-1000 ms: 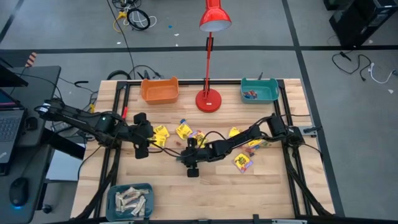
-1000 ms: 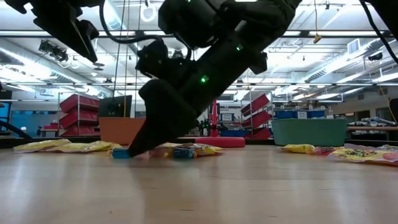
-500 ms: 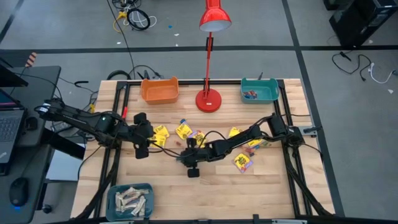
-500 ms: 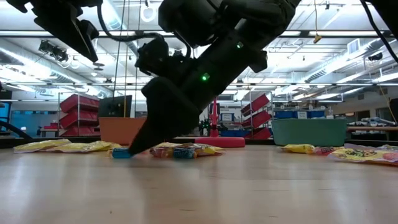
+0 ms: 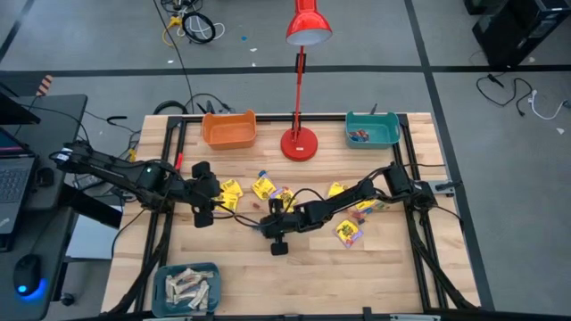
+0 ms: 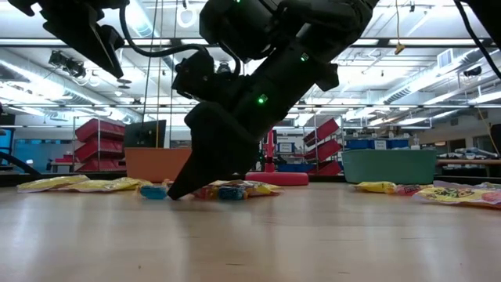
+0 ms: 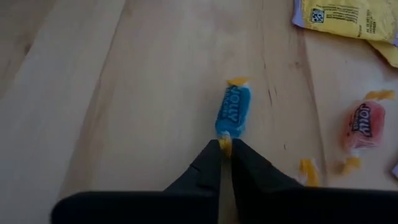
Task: Sort candy
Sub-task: Put the small blue candy into the green bin
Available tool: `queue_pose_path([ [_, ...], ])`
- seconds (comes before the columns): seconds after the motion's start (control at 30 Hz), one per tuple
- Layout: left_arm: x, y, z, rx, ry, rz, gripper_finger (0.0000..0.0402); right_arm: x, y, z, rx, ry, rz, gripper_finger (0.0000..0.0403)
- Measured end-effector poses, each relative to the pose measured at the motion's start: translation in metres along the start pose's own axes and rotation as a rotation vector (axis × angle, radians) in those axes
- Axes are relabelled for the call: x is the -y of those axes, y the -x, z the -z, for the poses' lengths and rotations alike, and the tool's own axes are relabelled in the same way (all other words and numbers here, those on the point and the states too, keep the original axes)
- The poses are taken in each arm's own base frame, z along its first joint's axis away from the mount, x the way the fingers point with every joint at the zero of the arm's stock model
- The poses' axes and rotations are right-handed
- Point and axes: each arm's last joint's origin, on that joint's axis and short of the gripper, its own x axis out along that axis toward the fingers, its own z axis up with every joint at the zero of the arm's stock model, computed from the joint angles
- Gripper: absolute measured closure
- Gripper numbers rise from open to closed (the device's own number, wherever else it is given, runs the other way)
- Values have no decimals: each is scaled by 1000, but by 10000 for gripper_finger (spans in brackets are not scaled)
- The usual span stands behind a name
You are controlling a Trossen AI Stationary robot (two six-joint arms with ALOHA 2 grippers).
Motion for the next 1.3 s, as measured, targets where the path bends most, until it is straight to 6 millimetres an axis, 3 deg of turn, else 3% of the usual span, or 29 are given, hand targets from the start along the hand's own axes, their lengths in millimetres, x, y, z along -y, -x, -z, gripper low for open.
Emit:
queue_pose_path([
  [0.13, 0, 0, 0, 0, 0, 0, 234, 0, 0, 0, 0, 10, 1, 400],
  [0.67, 0, 0, 0, 6, 2, -9, 234, -4, 15, -7, -7, 1, 19, 403],
  [0.97, 0, 0, -2, 19, 7, -6, 234, 2, 58, -33, 30, -18, 12, 403],
  [1.3, 0, 0, -2, 19, 7, -5, 234, 25, 129, -47, -61, -106, 110, 403],
])
